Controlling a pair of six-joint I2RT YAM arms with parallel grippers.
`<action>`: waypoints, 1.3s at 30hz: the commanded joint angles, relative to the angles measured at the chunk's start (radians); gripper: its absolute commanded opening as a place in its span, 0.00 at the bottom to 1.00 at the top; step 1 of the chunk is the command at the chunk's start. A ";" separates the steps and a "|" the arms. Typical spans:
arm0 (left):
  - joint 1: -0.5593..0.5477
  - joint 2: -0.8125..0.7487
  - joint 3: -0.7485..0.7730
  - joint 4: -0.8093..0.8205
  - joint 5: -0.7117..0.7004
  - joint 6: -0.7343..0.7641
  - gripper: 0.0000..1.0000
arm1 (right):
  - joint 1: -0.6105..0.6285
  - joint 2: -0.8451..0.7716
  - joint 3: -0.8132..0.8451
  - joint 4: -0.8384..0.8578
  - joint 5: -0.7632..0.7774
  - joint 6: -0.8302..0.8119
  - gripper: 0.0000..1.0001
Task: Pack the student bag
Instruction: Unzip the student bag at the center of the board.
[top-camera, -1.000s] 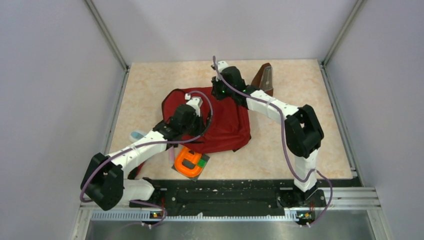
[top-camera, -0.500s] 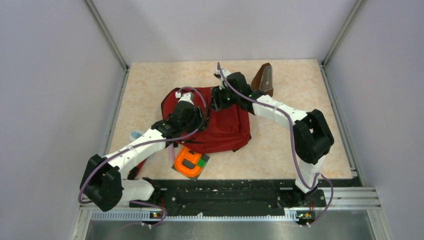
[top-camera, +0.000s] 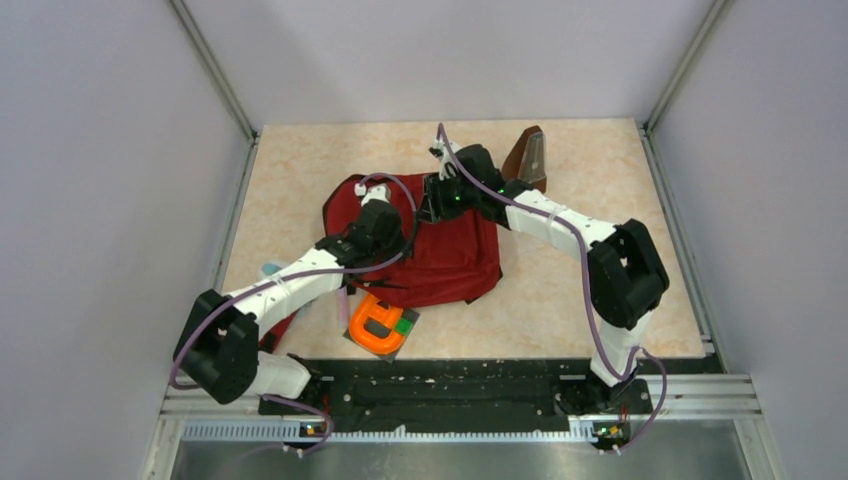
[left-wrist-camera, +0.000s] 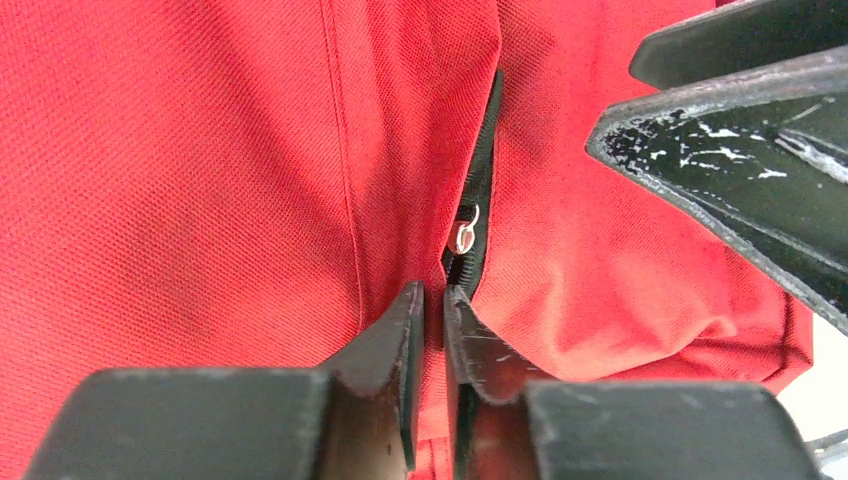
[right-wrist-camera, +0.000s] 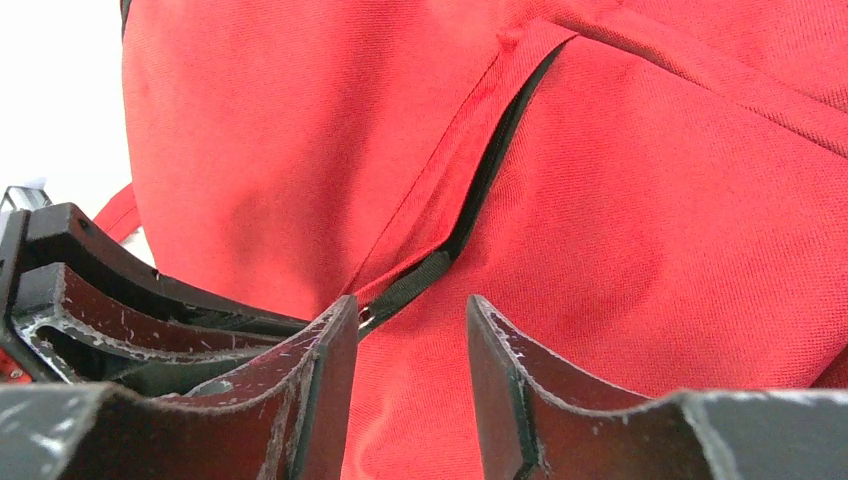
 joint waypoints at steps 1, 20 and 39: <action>0.000 -0.018 0.035 0.003 -0.033 -0.010 0.09 | 0.008 -0.014 0.033 -0.011 -0.002 0.013 0.43; 0.000 -0.114 -0.100 0.080 -0.019 -0.159 0.00 | 0.086 0.146 0.190 -0.134 0.104 -0.027 0.34; -0.001 -0.105 -0.100 0.081 0.011 -0.149 0.00 | 0.124 0.269 0.310 -0.229 0.120 -0.056 0.34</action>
